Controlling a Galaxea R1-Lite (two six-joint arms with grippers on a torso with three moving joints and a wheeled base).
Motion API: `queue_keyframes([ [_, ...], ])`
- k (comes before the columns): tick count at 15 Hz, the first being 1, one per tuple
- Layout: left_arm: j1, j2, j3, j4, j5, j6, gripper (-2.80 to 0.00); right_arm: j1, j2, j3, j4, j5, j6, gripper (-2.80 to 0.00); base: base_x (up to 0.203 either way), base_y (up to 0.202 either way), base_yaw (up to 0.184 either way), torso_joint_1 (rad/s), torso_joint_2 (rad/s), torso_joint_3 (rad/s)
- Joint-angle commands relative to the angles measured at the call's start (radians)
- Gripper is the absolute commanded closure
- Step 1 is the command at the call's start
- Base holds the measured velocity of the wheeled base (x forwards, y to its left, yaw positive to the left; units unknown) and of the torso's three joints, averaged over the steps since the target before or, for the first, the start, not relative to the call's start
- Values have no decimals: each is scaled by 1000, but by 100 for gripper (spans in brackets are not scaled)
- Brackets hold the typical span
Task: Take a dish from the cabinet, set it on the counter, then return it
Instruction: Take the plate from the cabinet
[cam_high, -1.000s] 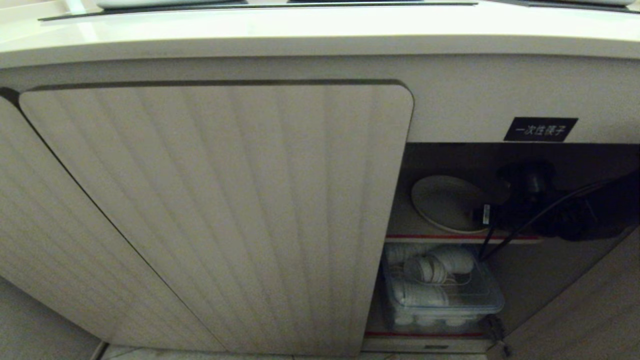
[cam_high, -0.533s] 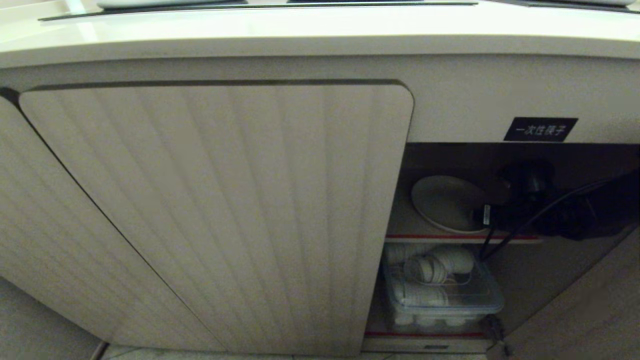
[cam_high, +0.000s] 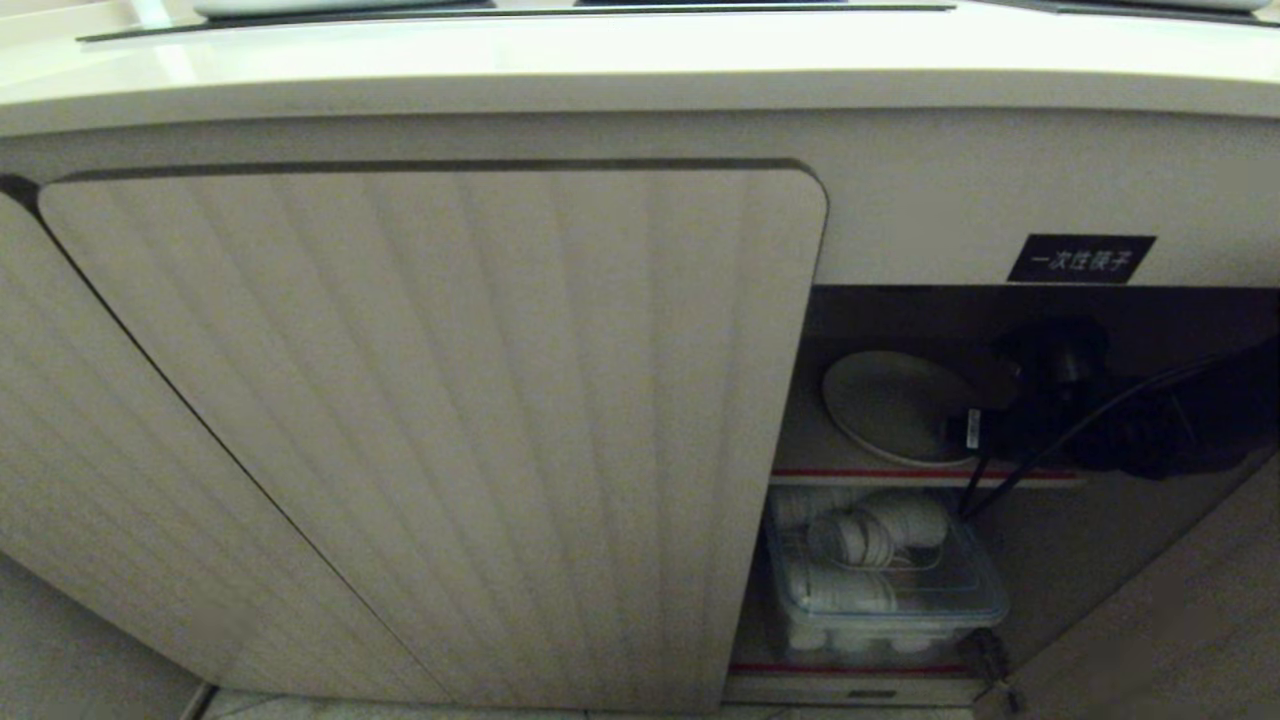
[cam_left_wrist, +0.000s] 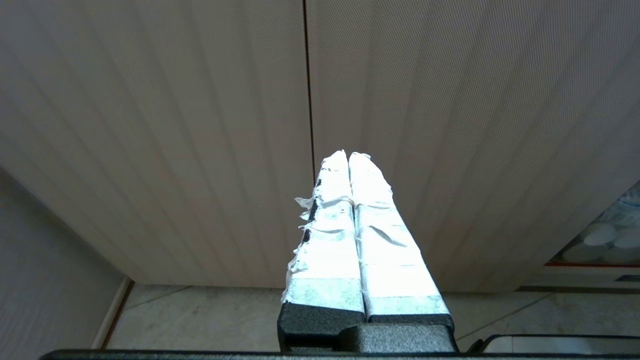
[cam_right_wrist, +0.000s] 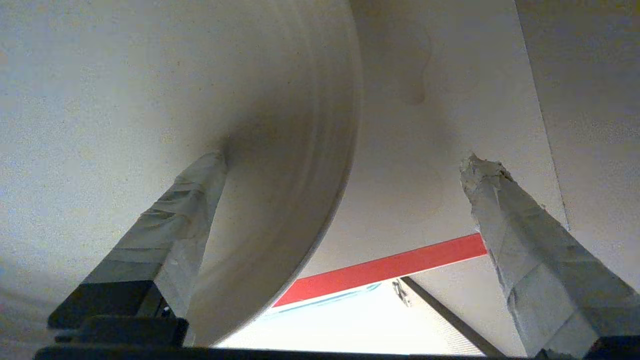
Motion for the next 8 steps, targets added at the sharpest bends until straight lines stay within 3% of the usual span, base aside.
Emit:
queue_keyframes([
  [1,0,0,0,0,0,0,0,1,0,1,-2,-2,1,-280,0,0,0,0,0,0],
  [8,0,0,0,0,0,0,0,1,0,1,-2,-2,-1,-280,0,0,0,0,0,0],
])
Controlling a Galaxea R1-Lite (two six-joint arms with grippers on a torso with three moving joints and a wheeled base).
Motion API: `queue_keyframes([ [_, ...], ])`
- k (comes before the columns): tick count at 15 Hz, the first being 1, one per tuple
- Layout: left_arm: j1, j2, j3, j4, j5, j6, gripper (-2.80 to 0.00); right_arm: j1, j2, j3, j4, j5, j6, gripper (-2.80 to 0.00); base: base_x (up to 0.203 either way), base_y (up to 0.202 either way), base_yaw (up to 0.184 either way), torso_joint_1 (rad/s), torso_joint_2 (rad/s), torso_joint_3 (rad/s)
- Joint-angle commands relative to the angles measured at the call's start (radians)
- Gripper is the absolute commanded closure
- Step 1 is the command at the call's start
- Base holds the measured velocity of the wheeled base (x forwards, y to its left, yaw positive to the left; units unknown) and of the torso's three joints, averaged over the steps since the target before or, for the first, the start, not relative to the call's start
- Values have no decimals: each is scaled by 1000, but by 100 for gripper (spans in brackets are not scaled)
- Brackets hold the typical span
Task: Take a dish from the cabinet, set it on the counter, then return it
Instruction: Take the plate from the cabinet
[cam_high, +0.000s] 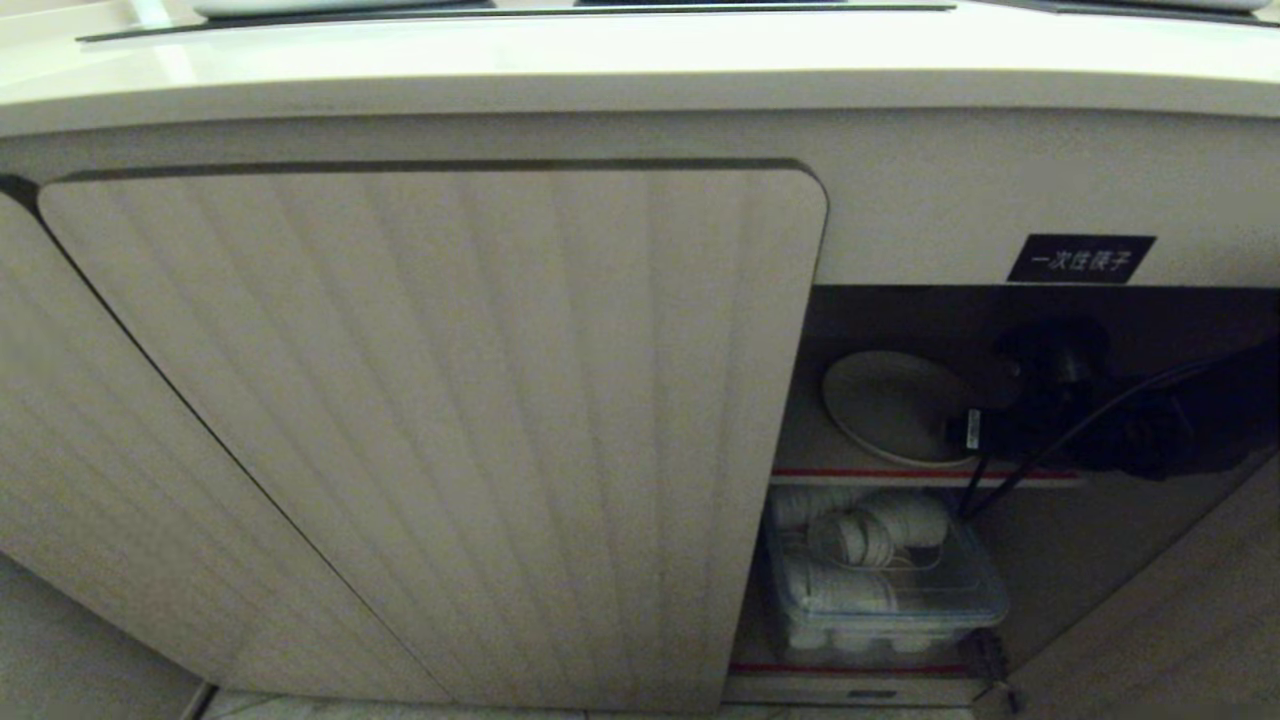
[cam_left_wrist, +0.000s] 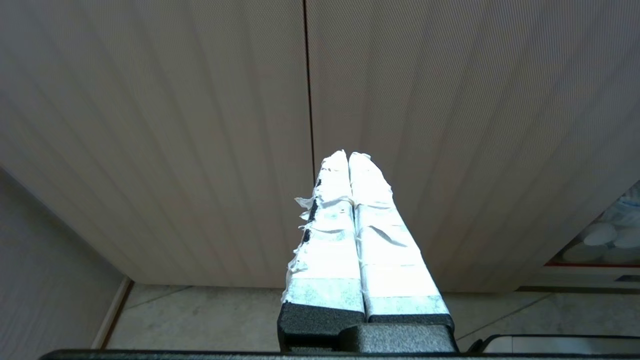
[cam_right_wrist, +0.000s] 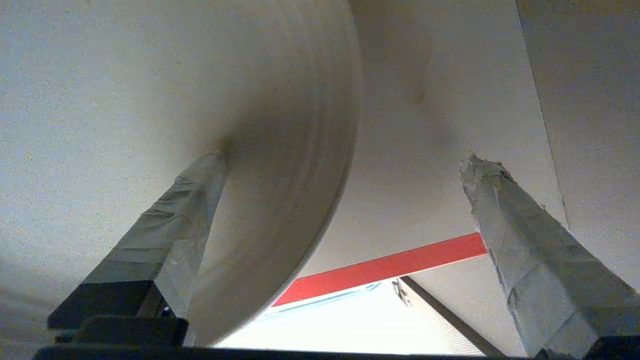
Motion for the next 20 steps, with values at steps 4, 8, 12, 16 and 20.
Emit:
queue_keyframes([
  [4,0,0,0,0,0,0,0,1,3,0,-2,-2,1,-280,0,0,0,0,0,0],
  [8,0,0,0,0,0,0,0,1,11,-1,-4,0,1,-280,0,0,0,0,0,0],
  [12,0,0,0,0,0,0,0,1,12,-15,-2,0,3,-280,0,0,0,0,0,0],
  [16,0,0,0,0,0,0,0,1,12,-21,-1,0,3,-280,0,0,0,0,0,0],
  [20,0,0,0,0,0,0,0,1,12,-23,1,0,4,-280,0,0,0,0,0,0],
])
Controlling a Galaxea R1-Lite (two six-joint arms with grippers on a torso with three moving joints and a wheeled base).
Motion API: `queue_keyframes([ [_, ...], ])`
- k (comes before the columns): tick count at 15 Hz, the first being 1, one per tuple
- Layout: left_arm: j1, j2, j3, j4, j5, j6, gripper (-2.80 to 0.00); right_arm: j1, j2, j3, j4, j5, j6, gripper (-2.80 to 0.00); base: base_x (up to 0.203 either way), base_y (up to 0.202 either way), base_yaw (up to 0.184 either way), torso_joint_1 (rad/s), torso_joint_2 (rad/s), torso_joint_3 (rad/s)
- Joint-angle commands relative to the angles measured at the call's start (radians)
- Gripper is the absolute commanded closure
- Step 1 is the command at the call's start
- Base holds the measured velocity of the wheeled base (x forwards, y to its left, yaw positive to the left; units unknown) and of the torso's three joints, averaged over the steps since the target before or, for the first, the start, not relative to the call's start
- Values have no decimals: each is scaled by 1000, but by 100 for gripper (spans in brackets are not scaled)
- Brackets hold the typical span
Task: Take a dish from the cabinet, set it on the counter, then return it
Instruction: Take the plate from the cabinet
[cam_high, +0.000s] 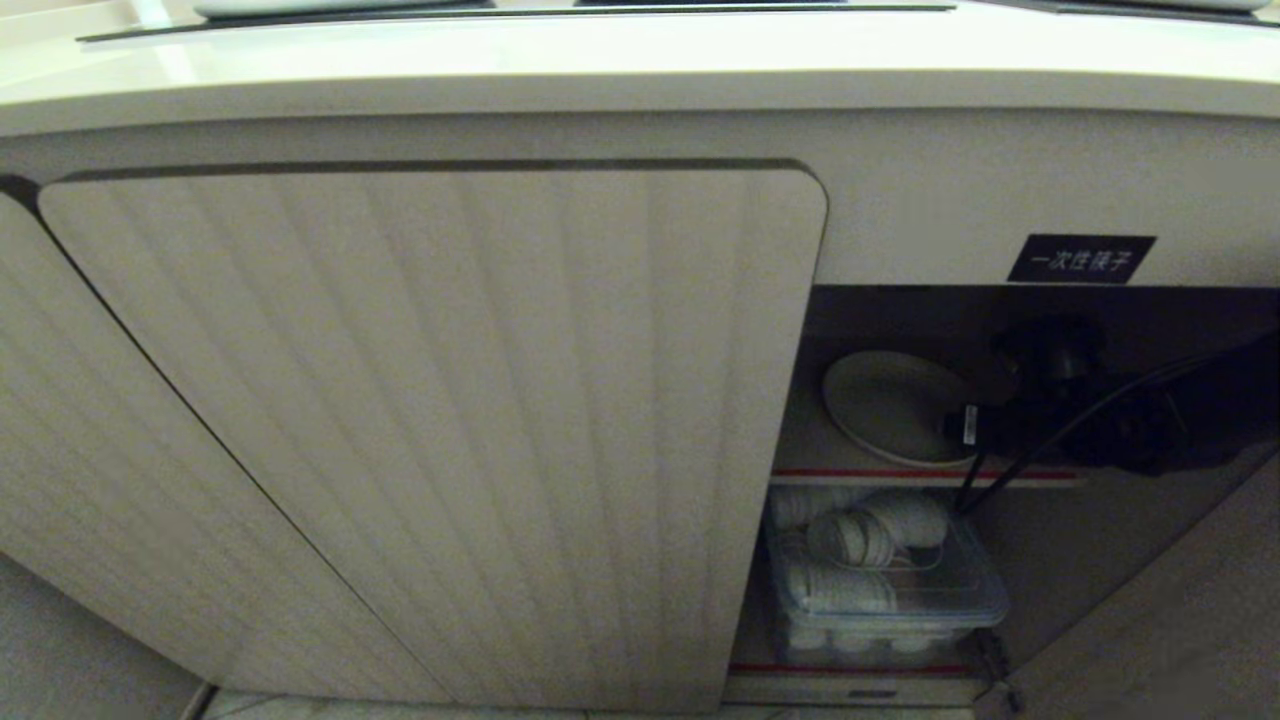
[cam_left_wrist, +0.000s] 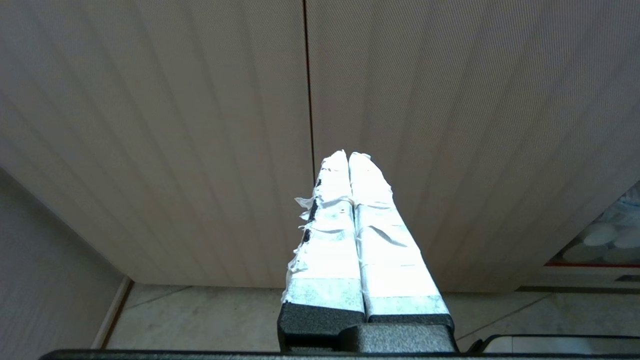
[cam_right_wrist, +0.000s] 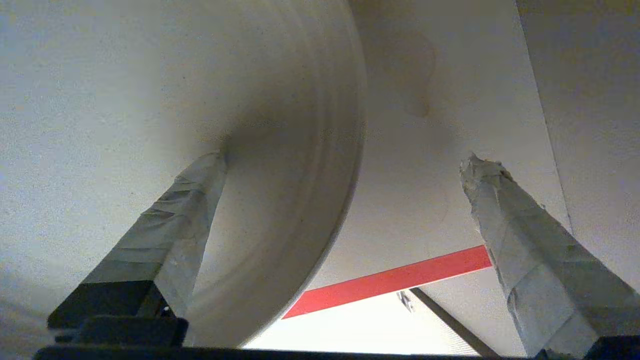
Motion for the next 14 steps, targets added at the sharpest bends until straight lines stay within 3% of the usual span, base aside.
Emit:
queue_keyframes([
  [1,0,0,0,0,0,0,0,-1,0,-1,-1,0,2,-280,0,0,0,0,0,0],
  [14,0,0,0,0,0,0,0,1,3,-34,56,-2,25,-280,0,0,0,0,0,0],
])
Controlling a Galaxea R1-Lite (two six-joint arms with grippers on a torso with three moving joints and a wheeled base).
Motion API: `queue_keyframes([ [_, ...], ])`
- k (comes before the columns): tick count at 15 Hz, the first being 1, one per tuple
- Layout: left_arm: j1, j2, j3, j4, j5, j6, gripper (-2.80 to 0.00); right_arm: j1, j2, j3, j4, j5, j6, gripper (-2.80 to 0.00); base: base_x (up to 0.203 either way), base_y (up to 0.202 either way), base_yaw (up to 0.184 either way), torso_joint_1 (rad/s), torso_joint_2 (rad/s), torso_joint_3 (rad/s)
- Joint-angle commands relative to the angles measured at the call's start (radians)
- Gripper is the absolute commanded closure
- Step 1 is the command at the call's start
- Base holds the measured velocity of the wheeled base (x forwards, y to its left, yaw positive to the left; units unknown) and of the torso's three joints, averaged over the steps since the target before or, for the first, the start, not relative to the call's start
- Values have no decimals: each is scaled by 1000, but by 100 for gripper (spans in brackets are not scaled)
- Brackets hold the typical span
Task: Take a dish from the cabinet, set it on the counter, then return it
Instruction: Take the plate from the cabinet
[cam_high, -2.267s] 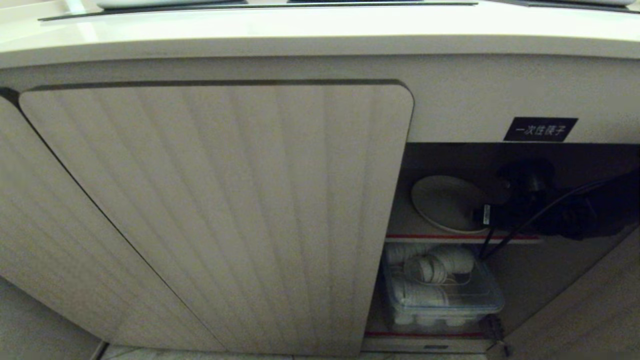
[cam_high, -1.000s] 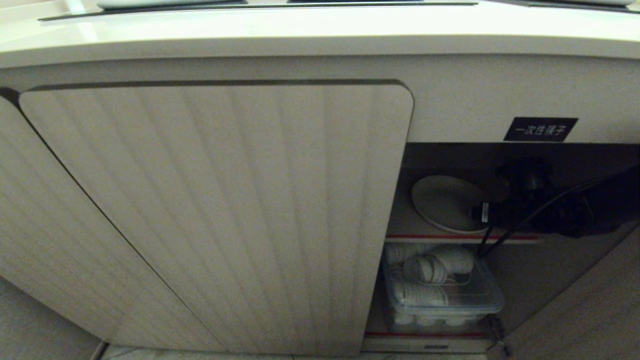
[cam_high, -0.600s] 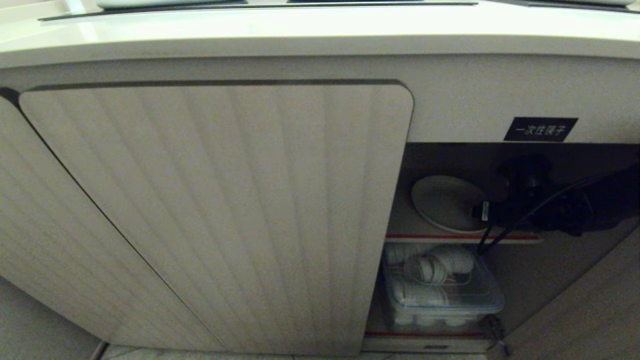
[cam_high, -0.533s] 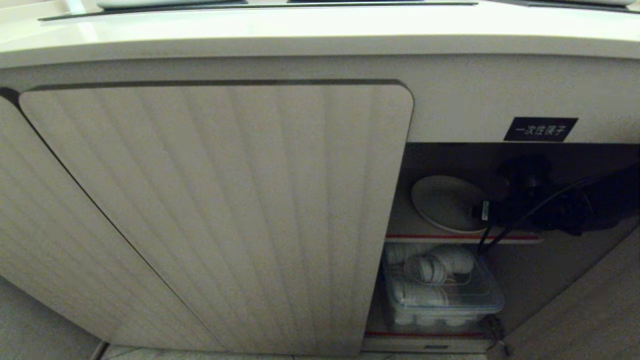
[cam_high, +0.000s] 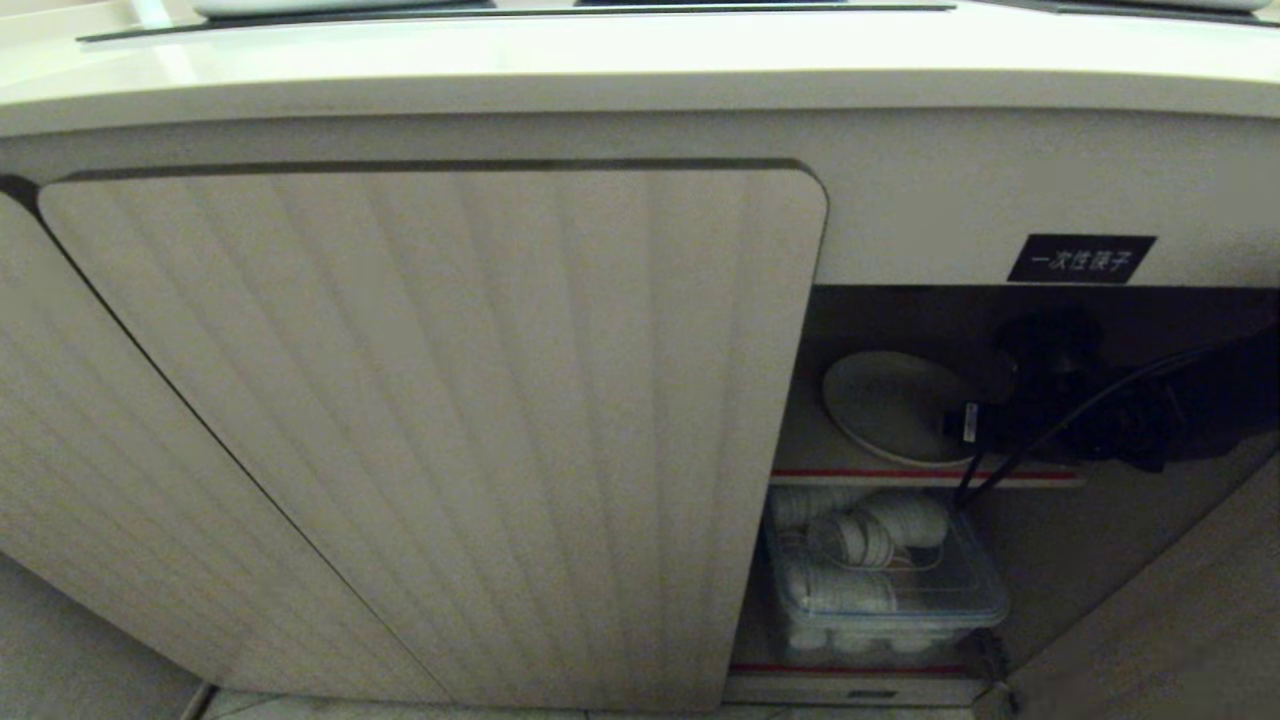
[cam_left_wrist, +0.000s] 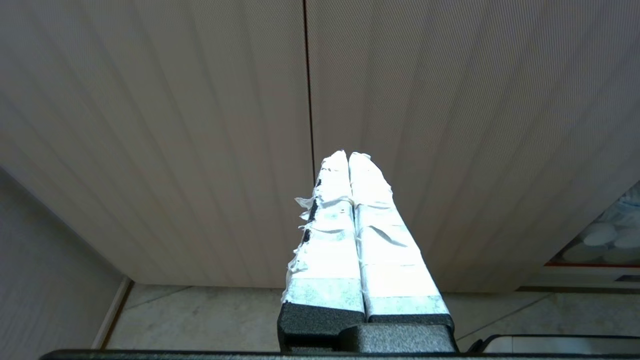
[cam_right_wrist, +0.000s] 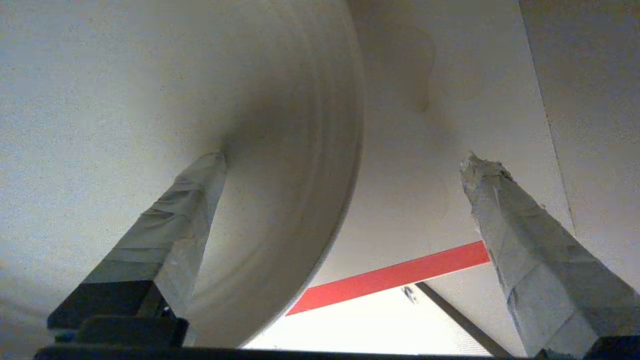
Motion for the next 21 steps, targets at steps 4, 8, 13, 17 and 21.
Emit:
queue_keyframes([
  [4,0,0,0,0,0,0,0,1,2,1,-3,-2,3,0,0,0,0,0,0,0],
  [8,0,0,0,0,0,0,0,4,0,1,-5,-3,18,0,0,0,0,0,0,0],
  [13,0,0,0,0,0,0,0,4,-2,2,-8,-3,18,0,0,0,0,0,0,0],
  [17,0,0,0,0,0,0,0,4,-5,5,-6,-3,24,0,0,0,0,0,0,0],
  [21,0,0,0,0,0,0,0,5,-9,10,-8,-3,24,0,0,0,0,0,0,0],
])
